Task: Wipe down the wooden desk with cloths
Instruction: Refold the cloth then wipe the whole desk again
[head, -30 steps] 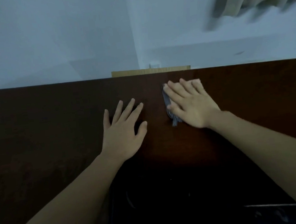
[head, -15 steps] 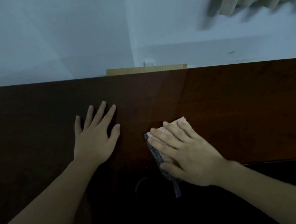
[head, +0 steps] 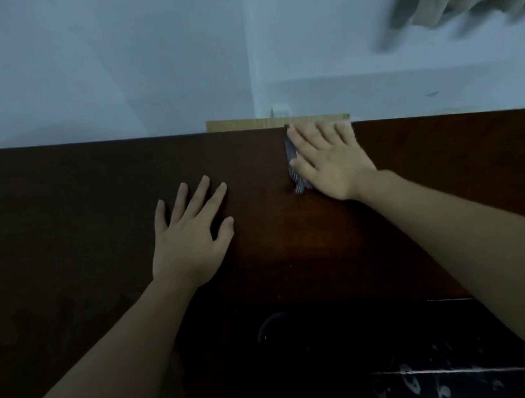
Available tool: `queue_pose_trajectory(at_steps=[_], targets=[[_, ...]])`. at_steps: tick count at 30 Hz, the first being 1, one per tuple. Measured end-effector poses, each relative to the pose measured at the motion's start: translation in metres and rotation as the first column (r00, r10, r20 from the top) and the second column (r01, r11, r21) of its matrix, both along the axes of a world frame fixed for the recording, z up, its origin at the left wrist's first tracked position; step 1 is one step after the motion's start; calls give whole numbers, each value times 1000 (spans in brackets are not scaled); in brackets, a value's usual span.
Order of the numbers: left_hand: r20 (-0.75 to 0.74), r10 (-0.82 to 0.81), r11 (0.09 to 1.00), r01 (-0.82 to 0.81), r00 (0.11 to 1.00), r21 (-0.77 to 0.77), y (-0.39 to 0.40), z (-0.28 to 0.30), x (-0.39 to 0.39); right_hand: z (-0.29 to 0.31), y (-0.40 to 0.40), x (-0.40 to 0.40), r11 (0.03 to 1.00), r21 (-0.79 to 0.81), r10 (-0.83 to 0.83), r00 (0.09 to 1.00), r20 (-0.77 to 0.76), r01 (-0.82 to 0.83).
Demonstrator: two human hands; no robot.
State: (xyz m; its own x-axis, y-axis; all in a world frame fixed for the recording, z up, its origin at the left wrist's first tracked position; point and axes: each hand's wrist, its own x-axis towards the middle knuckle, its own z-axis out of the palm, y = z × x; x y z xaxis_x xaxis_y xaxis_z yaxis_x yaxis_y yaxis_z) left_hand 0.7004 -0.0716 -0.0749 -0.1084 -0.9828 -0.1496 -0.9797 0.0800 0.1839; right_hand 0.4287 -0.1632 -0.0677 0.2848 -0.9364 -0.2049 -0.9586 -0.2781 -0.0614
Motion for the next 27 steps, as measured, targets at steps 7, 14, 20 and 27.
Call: queue_pose_trajectory(at_steps=[7, 14, 20, 27], targets=[[6, -2, 1000, 2, 1000, -4, 1, 0, 2, -3, 134, 13, 930, 39, 364, 930, 41, -366], [-5, -6, 1000, 6, 1000, -3, -1, -1, 2, -5, 62, 13, 954, -23, 299, 954, 20, -299], [-11, -15, 1000, 15, 1000, -13, 0, -2, 2, -8, -22, 23, 998, -38, 41, 999, 23, -40], [0, -18, 1000, 18, 1000, -3, -3, -1, 2, 3, 62, 35, 990, 11, 142, 990, -19, -142]])
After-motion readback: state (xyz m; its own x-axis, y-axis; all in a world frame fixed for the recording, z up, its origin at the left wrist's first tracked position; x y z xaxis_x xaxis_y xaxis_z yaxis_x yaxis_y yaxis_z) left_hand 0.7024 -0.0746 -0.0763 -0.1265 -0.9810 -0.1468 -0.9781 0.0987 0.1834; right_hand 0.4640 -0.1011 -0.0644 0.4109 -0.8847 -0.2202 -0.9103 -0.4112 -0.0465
